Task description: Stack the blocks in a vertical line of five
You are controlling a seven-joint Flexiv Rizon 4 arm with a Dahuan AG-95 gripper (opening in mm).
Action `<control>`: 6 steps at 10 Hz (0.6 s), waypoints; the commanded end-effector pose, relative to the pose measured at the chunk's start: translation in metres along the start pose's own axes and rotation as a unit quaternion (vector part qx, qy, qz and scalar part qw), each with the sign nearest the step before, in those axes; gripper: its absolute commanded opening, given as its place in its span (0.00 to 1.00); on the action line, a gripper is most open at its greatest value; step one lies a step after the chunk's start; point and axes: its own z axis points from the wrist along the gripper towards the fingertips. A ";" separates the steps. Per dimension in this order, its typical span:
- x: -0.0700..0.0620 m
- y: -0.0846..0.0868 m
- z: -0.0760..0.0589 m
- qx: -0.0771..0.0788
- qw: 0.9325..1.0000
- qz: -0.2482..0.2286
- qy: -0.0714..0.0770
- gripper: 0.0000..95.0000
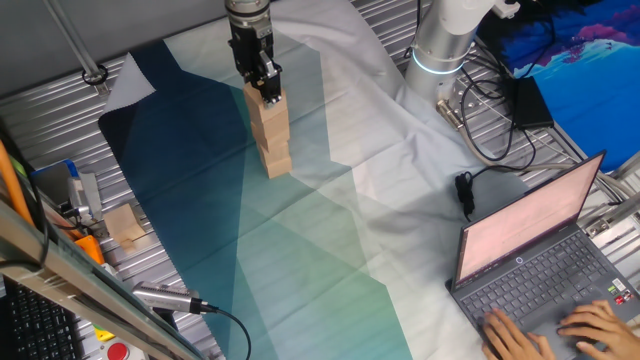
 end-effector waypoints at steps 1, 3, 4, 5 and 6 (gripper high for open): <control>0.000 0.001 0.001 -0.002 1.000 -0.002 0.001 0.60; -0.001 0.001 0.003 -0.007 1.000 -0.004 0.002 0.80; -0.001 0.002 0.003 -0.008 1.000 -0.006 0.004 0.80; 0.000 0.002 0.003 -0.007 1.000 -0.007 0.005 0.80; 0.000 0.002 0.003 -0.007 1.000 -0.009 0.006 0.80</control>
